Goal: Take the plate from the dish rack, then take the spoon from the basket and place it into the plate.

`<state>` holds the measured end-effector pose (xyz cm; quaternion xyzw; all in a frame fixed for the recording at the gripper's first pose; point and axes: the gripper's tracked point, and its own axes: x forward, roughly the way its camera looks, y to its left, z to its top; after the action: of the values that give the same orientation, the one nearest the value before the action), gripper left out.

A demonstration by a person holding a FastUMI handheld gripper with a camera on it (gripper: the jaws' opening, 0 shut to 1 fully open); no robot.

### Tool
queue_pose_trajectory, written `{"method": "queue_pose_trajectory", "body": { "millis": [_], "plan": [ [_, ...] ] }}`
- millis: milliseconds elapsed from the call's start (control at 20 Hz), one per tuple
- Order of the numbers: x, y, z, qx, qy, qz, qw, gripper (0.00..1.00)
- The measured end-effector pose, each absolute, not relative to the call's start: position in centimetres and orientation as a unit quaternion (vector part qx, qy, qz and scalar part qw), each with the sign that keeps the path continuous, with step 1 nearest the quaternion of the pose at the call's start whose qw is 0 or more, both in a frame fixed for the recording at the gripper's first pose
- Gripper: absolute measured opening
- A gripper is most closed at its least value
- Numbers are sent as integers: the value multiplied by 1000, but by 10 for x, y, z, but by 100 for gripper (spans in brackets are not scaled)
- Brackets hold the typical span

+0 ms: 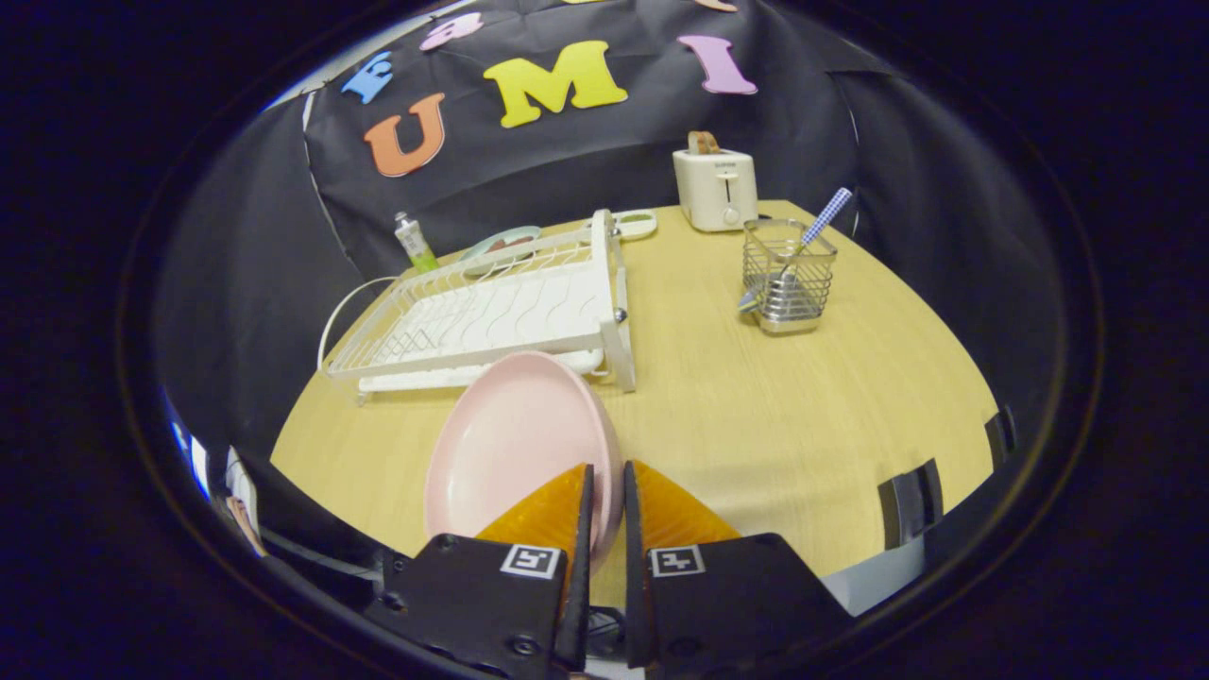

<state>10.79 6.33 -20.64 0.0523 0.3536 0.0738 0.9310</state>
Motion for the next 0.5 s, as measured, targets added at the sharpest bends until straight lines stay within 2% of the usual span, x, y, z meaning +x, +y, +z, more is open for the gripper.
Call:
{"method": "queue_pose_trajectory", "body": {
  "millis": [100,150,300,400,500],
  "plan": [
    [116,62,-211,42,332,83,939,31],
    [122,56,-209,28,313,79,946,42],
    [137,35,-193,-14,232,57,971,62],
    [141,23,-174,-24,178,44,983,80],
    [140,9,-154,-34,125,37,991,88]
  ]
}}
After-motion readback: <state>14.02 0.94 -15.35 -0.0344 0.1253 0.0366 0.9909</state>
